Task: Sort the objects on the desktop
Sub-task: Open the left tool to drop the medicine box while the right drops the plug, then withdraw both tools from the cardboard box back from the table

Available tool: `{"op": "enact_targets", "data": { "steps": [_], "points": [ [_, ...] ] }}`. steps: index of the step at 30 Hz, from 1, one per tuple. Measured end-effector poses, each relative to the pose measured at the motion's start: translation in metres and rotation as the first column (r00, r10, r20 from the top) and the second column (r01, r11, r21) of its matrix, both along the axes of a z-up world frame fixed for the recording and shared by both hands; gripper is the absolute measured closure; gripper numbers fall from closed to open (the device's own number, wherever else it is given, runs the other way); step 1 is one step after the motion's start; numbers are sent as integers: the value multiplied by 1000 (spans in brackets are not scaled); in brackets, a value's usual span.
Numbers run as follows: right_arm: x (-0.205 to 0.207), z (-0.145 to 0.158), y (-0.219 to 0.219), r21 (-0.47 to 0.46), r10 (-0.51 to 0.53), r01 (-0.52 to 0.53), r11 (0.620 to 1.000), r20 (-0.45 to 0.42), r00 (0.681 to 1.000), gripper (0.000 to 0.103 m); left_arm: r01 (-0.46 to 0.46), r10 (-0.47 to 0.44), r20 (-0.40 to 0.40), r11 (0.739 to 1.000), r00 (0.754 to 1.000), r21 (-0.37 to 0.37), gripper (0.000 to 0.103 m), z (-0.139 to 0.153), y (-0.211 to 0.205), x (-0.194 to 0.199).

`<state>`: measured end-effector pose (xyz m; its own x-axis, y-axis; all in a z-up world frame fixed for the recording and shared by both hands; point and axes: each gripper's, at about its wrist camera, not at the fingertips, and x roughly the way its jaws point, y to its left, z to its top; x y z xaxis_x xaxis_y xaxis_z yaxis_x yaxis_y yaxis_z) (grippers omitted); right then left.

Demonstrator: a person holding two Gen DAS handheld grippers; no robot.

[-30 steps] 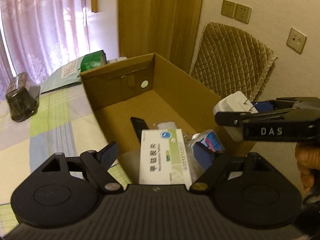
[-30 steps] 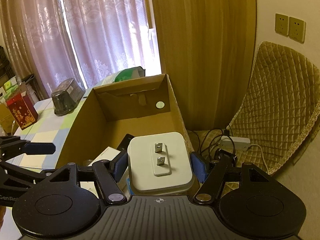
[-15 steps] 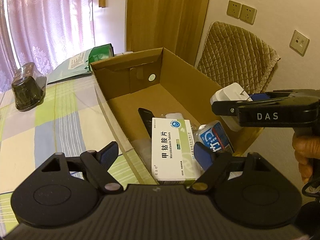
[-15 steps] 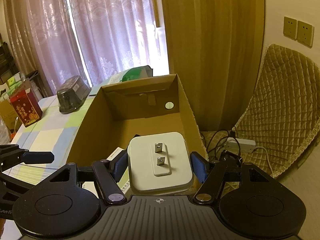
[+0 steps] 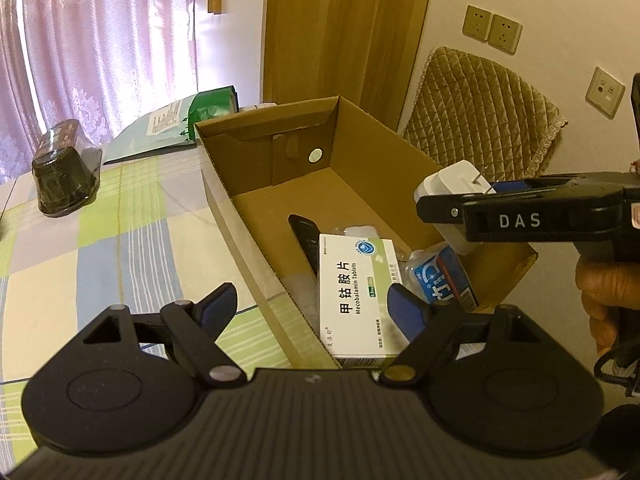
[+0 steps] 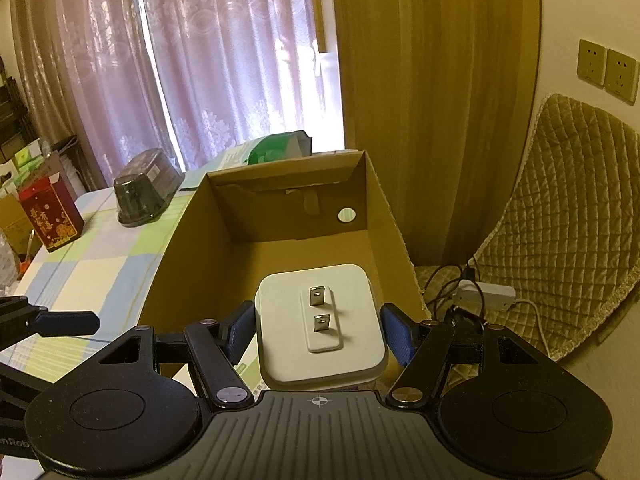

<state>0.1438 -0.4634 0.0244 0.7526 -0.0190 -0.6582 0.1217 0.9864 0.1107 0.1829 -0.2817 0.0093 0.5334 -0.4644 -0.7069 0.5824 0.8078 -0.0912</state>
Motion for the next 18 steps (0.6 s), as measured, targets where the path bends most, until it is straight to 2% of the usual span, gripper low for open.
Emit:
{"op": "enact_targets", "data": {
  "steps": [18],
  "points": [
    [3, 0, 2, 5, -9, 9, 1000, 27, 1000, 36, -20, 20, -1, 1000, 1000, -3, 22, 2, 8, 2]
  ]
}}
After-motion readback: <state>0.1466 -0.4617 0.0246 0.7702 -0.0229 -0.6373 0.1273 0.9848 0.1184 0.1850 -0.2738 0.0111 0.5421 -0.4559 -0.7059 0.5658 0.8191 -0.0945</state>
